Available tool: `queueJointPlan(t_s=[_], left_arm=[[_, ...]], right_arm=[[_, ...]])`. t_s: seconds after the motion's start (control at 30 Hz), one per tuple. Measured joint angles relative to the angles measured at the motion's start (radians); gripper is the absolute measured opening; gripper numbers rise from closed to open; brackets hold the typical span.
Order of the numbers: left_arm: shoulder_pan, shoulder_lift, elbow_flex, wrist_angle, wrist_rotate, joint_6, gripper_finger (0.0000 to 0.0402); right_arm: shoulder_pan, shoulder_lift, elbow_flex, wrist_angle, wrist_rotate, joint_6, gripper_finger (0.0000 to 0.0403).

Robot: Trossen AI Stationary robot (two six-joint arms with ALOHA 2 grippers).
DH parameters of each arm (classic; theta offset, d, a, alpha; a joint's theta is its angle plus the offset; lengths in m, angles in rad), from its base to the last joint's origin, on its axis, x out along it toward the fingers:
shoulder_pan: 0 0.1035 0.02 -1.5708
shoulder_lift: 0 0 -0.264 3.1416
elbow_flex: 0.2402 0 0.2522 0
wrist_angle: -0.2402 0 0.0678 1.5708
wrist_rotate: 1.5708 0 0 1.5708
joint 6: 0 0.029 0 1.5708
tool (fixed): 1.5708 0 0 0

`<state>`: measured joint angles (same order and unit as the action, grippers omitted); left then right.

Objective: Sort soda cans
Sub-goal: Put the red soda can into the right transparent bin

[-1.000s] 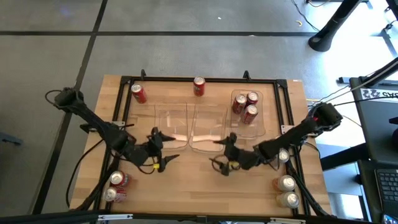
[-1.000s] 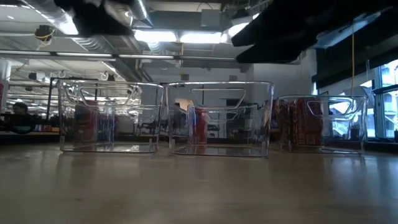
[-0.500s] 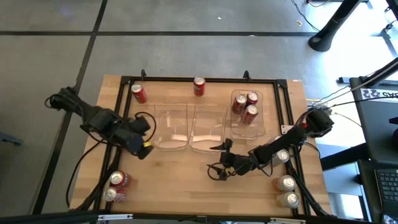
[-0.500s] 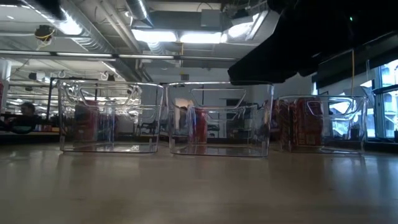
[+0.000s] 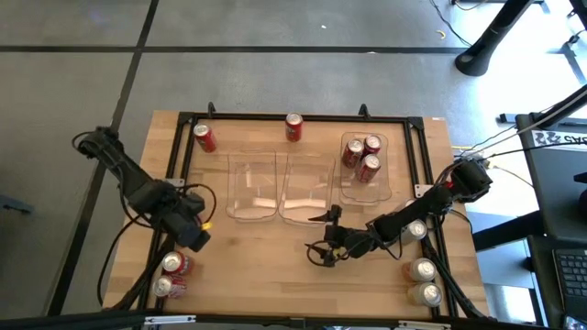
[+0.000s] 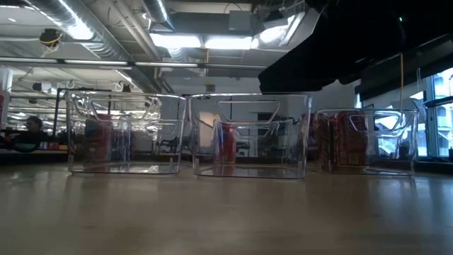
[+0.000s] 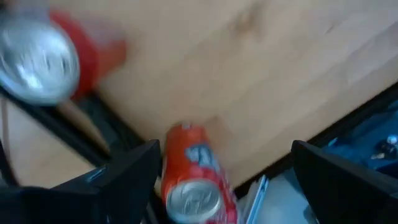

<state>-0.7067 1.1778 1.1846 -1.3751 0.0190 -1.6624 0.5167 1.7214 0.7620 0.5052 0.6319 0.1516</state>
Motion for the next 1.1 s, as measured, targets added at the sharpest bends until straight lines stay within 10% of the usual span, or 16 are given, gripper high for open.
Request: queueJointPlan(t_s=[1.1], left_arm=[[-0.399,0.2,-0.011,0.244,0.185,-0.534,0.0349]], right_arm=[[0.001,0.014,0.0,0.159,-0.245,0.076,0.0367]])
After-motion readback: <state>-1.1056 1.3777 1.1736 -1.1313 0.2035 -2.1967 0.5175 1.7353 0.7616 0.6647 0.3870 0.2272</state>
